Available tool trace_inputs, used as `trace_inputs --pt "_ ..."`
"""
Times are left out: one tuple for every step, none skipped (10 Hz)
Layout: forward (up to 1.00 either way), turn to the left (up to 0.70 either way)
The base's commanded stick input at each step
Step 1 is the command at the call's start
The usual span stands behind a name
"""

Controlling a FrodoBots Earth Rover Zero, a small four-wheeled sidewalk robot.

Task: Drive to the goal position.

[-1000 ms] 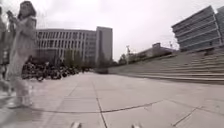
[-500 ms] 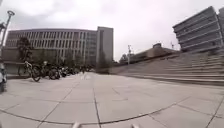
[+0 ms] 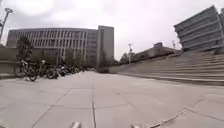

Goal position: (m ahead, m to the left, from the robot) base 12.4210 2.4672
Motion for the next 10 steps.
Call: trace_inputs --pt "0.7 0.03" --pt "0.7 0.03" --pt "0.7 0.03" --pt "0.7 0.03" --pt "0.7 0.03" --pt "0.7 0.03" --pt "0.7 0.03" --pt "0.7 0.03" --pt "0.7 0.03" --pt "0.7 0.03"
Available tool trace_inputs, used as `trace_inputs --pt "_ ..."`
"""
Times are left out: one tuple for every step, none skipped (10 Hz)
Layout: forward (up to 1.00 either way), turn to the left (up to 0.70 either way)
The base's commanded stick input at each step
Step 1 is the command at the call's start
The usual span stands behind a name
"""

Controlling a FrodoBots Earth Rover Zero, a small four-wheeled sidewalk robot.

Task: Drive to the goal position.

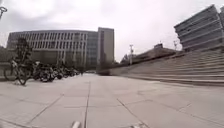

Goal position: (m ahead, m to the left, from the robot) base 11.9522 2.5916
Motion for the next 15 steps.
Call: trace_inputs --pt "0.7 0.03" --pt "0.7 0.03" --pt "0.7 0.03" --pt "0.7 0.03" --pt "0.7 0.03" --pt "0.7 0.03" --pt "0.7 0.03" --pt "0.7 0.03" --pt "0.7 0.03" --pt "0.7 0.03" --pt "0.7 0.03" --pt "0.7 0.03" --pt "0.7 0.03" --pt "0.7 0.03" --pt "0.7 0.03"
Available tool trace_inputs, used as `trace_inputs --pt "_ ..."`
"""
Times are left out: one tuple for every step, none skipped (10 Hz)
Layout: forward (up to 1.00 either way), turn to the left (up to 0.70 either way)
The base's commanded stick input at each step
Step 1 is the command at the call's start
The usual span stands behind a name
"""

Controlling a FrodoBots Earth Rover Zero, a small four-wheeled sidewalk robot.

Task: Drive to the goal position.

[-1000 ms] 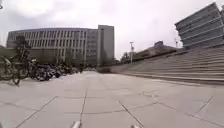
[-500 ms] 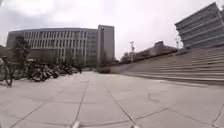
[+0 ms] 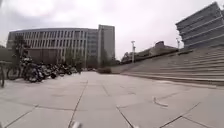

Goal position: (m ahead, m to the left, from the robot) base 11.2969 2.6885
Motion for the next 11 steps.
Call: trace_inputs --pt "0.7 0.03" --pt "0.7 0.03" --pt "0.7 0.03" --pt "0.7 0.03" --pt "0.7 0.03" --pt "0.7 0.03" --pt "0.7 0.03" --pt "0.7 0.03" --pt "0.7 0.03" --pt "0.7 0.03" --pt "0.7 0.03"
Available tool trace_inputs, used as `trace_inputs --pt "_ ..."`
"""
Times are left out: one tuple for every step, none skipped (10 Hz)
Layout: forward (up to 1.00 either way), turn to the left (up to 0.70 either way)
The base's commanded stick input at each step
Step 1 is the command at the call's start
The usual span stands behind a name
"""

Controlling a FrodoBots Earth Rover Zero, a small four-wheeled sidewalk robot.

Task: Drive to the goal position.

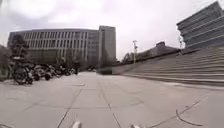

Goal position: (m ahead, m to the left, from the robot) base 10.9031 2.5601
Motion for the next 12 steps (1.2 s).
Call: trace_inputs --pt "0.7 0.03" --pt "0.7 0.03" --pt "0.7 0.03" --pt "0.7 0.03" --pt "0.7 0.03" --pt "0.7 0.03" --pt "0.7 0.03" --pt "0.7 0.03" --pt "0.7 0.03" --pt "0.7 0.03" --pt "0.7 0.03" --pt "0.7 0.03"
